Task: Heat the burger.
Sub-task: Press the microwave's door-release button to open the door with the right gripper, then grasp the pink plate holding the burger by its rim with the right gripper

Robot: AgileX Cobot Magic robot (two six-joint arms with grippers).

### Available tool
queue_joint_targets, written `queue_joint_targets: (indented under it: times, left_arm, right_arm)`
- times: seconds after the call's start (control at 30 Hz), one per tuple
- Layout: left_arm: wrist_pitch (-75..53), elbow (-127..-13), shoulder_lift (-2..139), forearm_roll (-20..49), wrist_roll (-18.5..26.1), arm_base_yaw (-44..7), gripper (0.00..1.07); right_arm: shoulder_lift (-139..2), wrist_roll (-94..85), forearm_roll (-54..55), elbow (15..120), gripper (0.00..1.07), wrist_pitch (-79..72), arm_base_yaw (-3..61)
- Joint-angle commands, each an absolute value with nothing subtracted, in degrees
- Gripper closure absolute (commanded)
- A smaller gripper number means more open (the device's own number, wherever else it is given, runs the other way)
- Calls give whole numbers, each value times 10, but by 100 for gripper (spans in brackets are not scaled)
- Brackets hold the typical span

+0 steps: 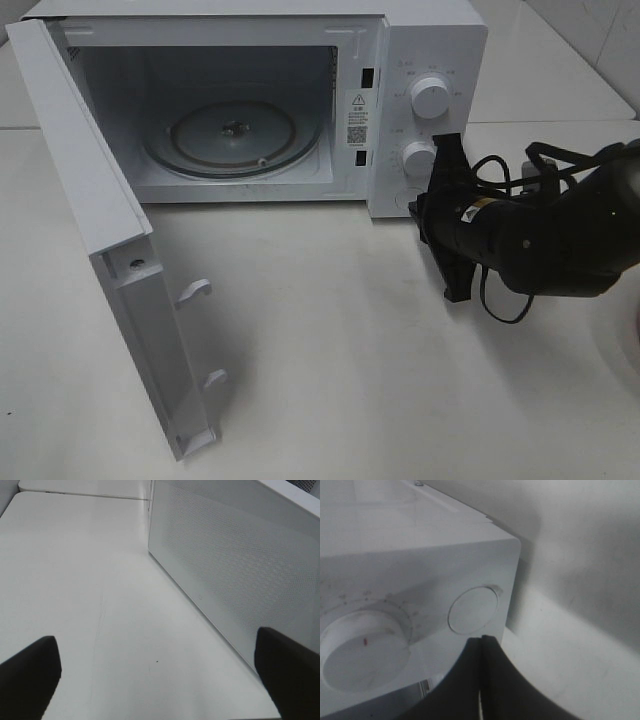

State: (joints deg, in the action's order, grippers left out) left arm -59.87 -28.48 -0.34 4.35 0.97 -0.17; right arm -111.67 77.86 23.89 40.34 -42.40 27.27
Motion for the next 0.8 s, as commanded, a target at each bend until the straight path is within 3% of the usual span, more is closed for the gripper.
queue_joint_targets:
  times: [0.03,0.33,0.8]
  left_arm:
    - [-594,-284,-17,47,11,1,9]
    - [-594,-284,-17,47,11,1,9]
    - [-594,-284,-17,47,11,1,9]
  right_arm:
    - [-1077,768,194,379,107,-395,269]
    - [-994,729,151,323,107,-299,269]
    - [-823,372,154,316,105,-18,269]
